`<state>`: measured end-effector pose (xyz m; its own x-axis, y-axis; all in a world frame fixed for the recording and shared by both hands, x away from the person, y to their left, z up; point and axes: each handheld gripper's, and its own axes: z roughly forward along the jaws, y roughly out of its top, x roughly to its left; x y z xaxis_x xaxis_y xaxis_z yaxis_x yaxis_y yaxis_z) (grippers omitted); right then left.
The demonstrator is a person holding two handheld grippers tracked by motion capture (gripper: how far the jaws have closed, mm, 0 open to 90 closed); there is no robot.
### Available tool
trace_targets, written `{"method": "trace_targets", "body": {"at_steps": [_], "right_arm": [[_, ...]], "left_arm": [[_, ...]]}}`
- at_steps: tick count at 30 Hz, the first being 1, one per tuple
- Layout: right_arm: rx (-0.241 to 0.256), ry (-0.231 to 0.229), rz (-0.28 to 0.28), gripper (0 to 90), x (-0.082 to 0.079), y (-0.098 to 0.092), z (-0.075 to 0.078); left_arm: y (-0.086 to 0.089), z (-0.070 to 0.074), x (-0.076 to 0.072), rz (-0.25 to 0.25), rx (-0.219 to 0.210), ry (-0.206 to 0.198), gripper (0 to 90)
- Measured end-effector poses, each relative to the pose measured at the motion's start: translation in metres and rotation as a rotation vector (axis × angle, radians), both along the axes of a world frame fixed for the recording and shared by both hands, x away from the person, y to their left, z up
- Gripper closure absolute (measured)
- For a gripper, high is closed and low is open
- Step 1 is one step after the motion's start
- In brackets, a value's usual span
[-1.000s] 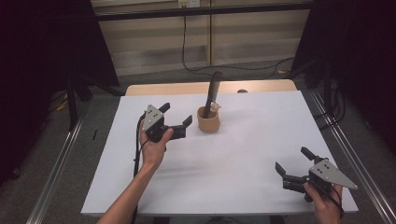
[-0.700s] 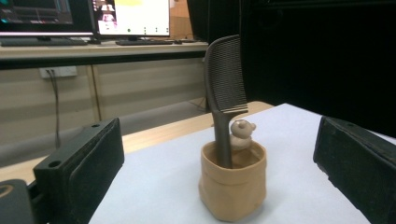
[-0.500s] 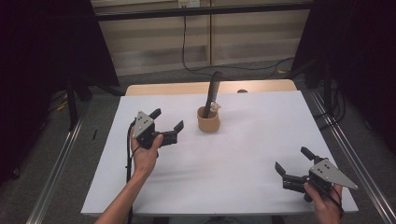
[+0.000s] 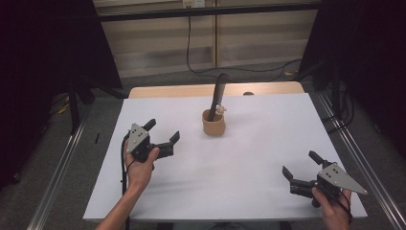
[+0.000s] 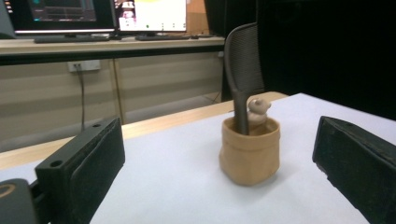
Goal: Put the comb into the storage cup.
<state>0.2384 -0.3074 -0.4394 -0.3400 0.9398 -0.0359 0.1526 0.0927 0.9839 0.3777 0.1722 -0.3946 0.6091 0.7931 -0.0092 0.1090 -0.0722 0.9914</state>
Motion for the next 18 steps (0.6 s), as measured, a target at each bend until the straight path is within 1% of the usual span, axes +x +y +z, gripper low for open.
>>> {"method": "trace_targets", "body": {"at_steps": [1, 3, 4, 6, 8, 10, 12, 14, 15, 16, 18], "right_arm": [[-0.001, 0.0, 0.0, 0.0, 0.0, 0.0, 0.0], [-0.003, 0.0, 0.003, 0.0, 0.0, 0.001, 0.0], [-0.003, -0.002, 0.003, 0.0, 0.0, 0.001, 0.0], [-0.003, -0.002, 0.0, 0.0, 0.0, 0.001, 0.0], [-0.001, -0.002, -0.004, 0.0, 0.0, 0.0, 0.0], [0.0, 0.0, -0.007, 0.0, 0.0, 0.0, 0.0], [0.002, -0.001, -0.01, 0.0, 0.0, 0.0, 0.0], [0.001, 0.0, -0.011, 0.0, 0.0, 0.0, 0.0], [0.001, -0.001, -0.01, 0.0, 0.0, 0.0, 0.0], [0.002, -0.002, -0.01, 0.0, 0.0, 0.0, 0.0], [0.004, -0.003, -0.008, 0.0, 0.0, 0.0, 0.0]], "left_arm": [[0.001, 0.001, -0.001, 0.008, -0.009, 0.007, 2.6], [0.004, 0.003, -0.005, 0.004, -0.012, 0.01, 2.6], [0.004, 0.003, -0.007, 0.008, -0.016, -0.001, 2.6], [0.007, 0.002, -0.012, 0.011, -0.006, -0.013, 2.6], [0.009, -0.001, -0.016, 0.009, -0.014, -0.006, 2.6], [0.013, -0.005, -0.019, 0.012, 0.0, 0.001, 2.6], [0.016, -0.01, -0.023, 0.03, -0.016, 0.011, 2.6], [0.019, -0.013, -0.025, 0.03, -0.013, 0.021, 2.6], [0.021, -0.013, -0.025, 0.033, -0.009, 0.02, 2.6], [0.023, -0.013, -0.026, 0.034, -0.022, 0.024, 2.6], [0.026, -0.011, -0.028, 0.027, -0.02, 0.029, 3.2]]}}
